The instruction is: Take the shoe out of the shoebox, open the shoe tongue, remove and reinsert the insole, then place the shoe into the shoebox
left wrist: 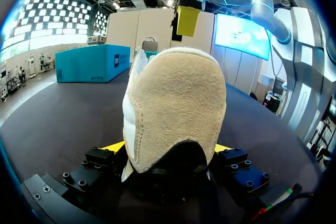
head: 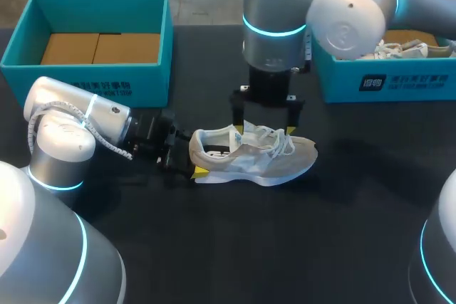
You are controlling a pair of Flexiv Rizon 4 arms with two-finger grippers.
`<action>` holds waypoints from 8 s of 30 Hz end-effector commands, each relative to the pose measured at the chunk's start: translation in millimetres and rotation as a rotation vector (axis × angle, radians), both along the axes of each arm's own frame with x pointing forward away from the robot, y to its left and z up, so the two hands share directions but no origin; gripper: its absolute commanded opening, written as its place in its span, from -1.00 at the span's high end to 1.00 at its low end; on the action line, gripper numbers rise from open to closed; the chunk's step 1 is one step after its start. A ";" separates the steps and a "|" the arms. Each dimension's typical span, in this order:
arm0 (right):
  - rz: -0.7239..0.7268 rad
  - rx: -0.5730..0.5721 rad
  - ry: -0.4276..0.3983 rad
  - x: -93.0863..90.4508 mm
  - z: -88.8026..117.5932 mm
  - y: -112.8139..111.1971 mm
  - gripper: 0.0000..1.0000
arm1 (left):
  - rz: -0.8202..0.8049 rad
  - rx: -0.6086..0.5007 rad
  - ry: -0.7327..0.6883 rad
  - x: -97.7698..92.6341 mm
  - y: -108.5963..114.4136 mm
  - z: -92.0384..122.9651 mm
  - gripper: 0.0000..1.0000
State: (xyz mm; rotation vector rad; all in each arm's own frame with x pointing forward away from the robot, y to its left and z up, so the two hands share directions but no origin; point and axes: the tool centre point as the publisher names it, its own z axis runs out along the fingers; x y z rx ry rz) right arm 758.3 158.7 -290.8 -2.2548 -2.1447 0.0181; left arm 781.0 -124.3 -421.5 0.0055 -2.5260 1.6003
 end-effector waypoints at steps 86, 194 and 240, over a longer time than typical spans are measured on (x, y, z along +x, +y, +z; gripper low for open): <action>0.026 -0.323 -0.024 22.0 -54.1 52.2 -1.00 | -0.001 0.001 0.001 0.4 -0.3 -1.7 1.00; -0.153 -0.439 0.088 14.6 -36.9 -85.8 1.00 | -0.001 0.001 0.001 0.4 -0.3 -1.7 0.94; -0.137 -0.399 0.065 15.9 -30.6 -104.4 -1.00 | -0.001 0.001 0.001 0.4 -0.3 -1.7 0.87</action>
